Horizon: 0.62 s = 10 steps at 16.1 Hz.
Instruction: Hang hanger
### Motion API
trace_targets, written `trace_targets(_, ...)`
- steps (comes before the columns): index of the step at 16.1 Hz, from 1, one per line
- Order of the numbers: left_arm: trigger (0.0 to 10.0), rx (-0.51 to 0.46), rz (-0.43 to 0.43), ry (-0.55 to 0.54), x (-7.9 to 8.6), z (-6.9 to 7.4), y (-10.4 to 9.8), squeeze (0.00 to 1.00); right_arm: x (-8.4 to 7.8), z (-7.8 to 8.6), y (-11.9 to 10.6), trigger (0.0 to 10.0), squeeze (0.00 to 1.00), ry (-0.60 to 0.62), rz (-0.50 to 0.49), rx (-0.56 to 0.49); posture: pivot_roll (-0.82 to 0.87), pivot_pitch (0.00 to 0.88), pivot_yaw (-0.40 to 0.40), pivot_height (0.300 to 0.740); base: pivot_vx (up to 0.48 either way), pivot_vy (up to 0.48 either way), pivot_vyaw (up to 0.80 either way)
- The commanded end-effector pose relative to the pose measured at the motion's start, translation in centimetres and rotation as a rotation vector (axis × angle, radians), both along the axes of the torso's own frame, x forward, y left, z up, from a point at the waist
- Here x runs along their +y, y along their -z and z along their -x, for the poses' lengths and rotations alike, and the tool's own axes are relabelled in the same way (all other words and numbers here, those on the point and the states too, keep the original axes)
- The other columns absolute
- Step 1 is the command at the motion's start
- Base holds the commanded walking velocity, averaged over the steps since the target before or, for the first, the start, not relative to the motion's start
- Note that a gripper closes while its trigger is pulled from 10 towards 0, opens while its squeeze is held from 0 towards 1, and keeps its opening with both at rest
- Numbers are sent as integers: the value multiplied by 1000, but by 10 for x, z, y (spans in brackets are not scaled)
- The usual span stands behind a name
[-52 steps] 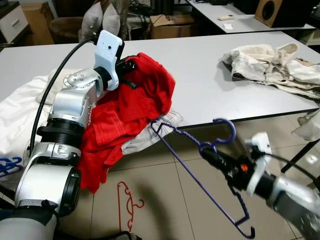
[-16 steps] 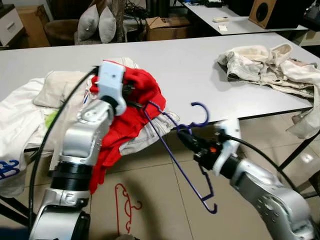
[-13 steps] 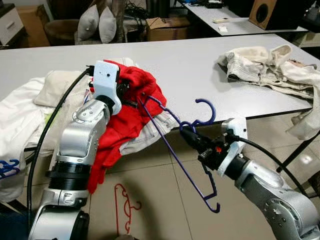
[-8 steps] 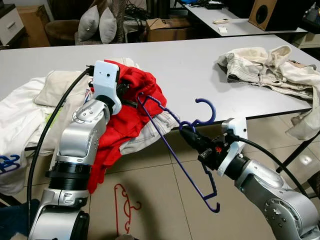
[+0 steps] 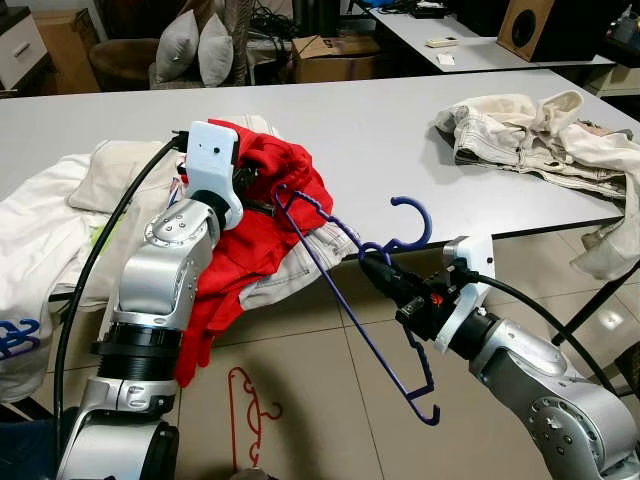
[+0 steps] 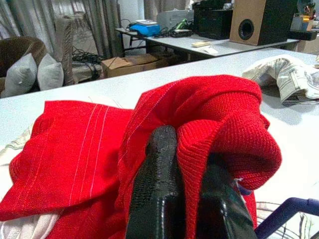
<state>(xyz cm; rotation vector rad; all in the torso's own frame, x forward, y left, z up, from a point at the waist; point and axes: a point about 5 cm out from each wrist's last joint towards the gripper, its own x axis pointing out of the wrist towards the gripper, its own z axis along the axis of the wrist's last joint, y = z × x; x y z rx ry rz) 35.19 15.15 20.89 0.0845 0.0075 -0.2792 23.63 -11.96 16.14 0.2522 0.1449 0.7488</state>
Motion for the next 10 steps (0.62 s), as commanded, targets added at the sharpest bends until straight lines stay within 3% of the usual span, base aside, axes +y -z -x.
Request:
trace_targets(1,10000,-4,-3,-9,2,0,-1,0,-1,1,-5,10000,0,-10,-14,-17,11,0,1,740,0,0,0)
trace_targets(3,10000,-14,-49,55,-6,-3,1,0,-22,3,8,10000,0,102,165,6,-6,0,-4,740,0,0,0)
trace_targets(8,10000,-6,-49,55,-6,-5,2,0,-27,7,13,10000,0,85,209,17,-6,0,-1,740,0,0,0)
trace_targets(10,10000,-2,-69,61,-7,-8,2,0,-22,21,4,10000,0,-81,152,18,-4,0,-5,740,0,0,0)
